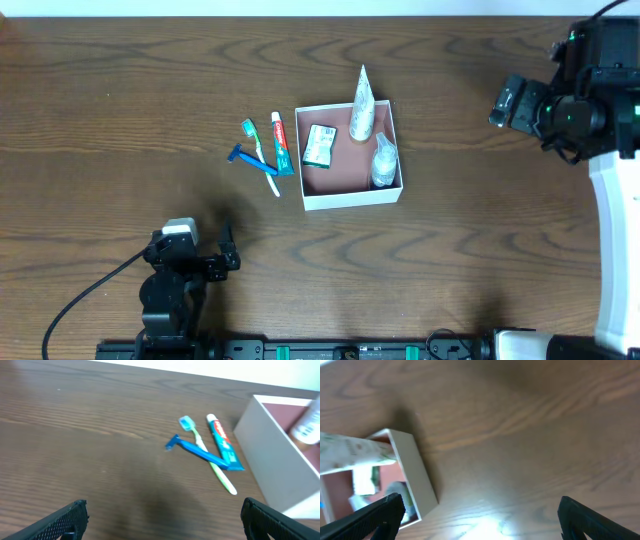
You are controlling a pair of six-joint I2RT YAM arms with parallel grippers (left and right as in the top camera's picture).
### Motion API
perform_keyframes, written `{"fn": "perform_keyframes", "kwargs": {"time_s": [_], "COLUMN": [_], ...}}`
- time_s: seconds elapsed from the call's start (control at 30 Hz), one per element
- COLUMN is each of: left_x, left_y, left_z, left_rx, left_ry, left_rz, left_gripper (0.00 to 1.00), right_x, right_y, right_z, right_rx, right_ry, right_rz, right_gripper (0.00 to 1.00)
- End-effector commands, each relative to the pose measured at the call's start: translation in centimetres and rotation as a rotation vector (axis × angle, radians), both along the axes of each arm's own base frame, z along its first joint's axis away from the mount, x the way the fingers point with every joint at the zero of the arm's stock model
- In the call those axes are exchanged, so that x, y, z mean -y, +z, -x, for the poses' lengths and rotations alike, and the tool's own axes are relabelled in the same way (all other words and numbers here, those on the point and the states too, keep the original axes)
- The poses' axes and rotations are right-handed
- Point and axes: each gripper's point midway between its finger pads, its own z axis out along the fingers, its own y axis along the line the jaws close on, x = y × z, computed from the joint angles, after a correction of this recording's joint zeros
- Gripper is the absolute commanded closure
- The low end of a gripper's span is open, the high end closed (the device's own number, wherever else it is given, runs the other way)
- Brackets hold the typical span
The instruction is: Pack container
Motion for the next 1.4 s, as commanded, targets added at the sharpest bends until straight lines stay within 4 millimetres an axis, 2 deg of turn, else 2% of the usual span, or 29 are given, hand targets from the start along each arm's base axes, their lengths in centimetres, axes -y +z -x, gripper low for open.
{"fn": "perform_keyframes", "kwargs": {"time_s": [0.0,0.2,0.33,0.5,0.73,0.83,0.93,1.2,1.37], "left_x": [1.5,1.7,1.8,1.8,2.3,3.6,4.6,4.5,4.2], "left_y": [-0.8,0.5,2.1,3.5,4.1,3.3,1.7,-1.5,-3.4], "left_z": [0.1,-0.3,-1.6,-4.8,-11.0,-12.3,-12.7,-14.6,-15.3], "left_rx": [-0.025,-0.089,-0.186,-0.362,-0.604,-0.676,-0.727,-0.807,-0.834], "left_ry": [-0.079,-0.1,-0.104,-0.101,-0.114,-0.163,-0.182,0.065,0.143], "left_rz": [0.045,0.025,0.021,0.027,0.05,0.117,0.188,0.436,0.472], "left_gripper": [0.02,0.02,0.02,0.02,0.02,0.02,0.02,0.02,0.01], "right_x": [0.1,0.1,0.1,0.1,0.1,0.1,0.1,0.1,0.1], "right_y": [-1.7,-2.7,-2.7,-2.7,-2.7,-2.7,-2.7,-2.7,-2.7], "right_z": [0.2,0.4,0.3,0.3,0.3,0.3,0.3,0.3,0.3], "right_rx": [-0.05,-0.08,-0.075,-0.076,-0.076,-0.076,-0.076,-0.076,-0.076], "right_ry": [-0.02,-0.019,-0.019,-0.019,-0.019,-0.019,-0.019,-0.019,-0.019], "right_rz": [-0.013,-0.013,-0.013,-0.013,-0.013,-0.013,-0.013,-0.013,-0.013], "right_gripper": [0.01,0.01,0.01,0.01,0.01,0.01,0.01,0.01,0.01]}}
